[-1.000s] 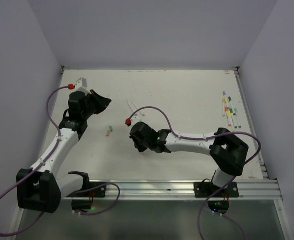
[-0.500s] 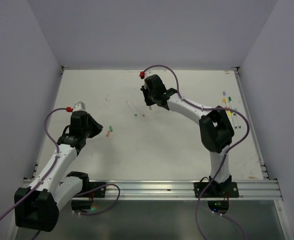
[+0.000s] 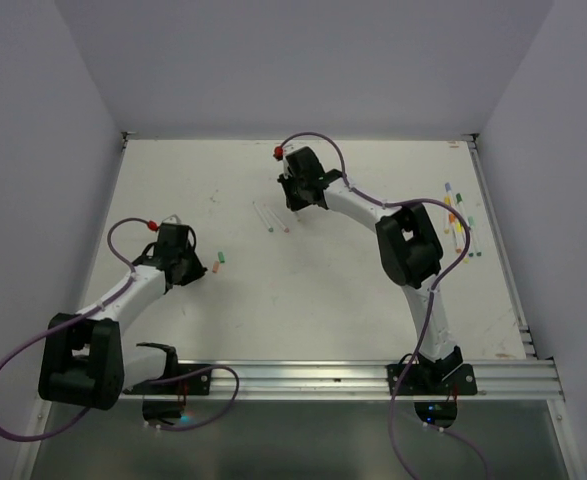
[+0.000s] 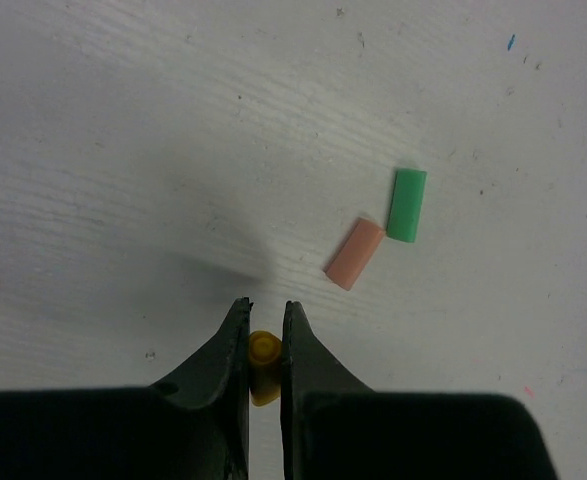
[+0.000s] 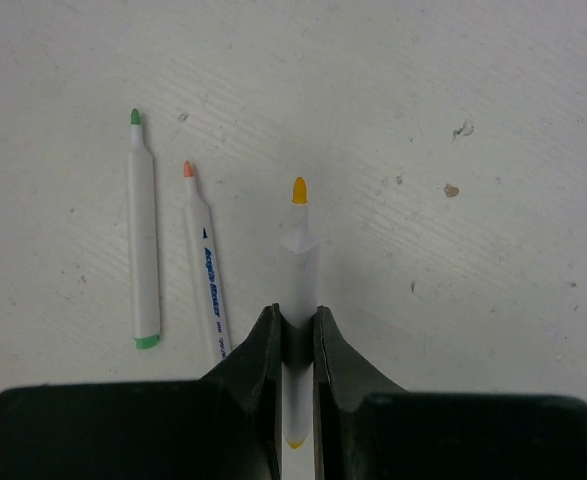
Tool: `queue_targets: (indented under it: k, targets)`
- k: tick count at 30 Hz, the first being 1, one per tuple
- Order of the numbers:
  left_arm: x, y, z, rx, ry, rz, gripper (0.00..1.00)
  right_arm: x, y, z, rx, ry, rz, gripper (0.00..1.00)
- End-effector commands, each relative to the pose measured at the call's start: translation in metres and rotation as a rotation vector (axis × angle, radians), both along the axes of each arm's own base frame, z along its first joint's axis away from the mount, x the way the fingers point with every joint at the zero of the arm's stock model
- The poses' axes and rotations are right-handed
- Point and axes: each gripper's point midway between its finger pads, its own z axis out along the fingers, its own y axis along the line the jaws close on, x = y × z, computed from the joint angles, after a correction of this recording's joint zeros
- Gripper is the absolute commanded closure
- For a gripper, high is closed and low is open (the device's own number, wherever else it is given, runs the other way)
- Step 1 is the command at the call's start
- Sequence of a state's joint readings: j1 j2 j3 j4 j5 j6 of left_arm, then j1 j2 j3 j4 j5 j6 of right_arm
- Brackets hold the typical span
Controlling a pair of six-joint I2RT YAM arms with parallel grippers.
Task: Open the pen caps
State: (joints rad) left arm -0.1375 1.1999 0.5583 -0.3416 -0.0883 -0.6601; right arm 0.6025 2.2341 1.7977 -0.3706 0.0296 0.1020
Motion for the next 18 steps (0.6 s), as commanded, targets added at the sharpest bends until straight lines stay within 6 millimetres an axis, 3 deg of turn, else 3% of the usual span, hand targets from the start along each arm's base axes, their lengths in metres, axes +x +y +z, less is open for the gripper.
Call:
queue_targets:
  k: [1,6,9,16,18]
  targets:
    - [0.019,-0.005,0.007,-0.010,-0.061,-0.038,1.00,0.009,0.010,0.017,0.056,-0.022,0.037,0.96]
    - [0.022,-0.008,0.004,-0.029,-0.061,-0.042,1.00,0.007,0.011,0.009,0.074,0.003,0.038,0.95]
    - [0.023,-0.006,0.004,-0.023,-0.065,-0.029,0.92,0.004,0.013,0.008,0.085,0.011,0.045,0.95]
    - [0.024,-0.006,-0.001,-0.020,-0.054,-0.017,0.88,0.001,0.016,0.004,0.102,0.030,0.053,0.94]
    - [0.025,-0.007,-0.004,-0.026,-0.051,-0.022,0.81,0.000,0.016,0.003,0.103,0.035,0.054,0.94]
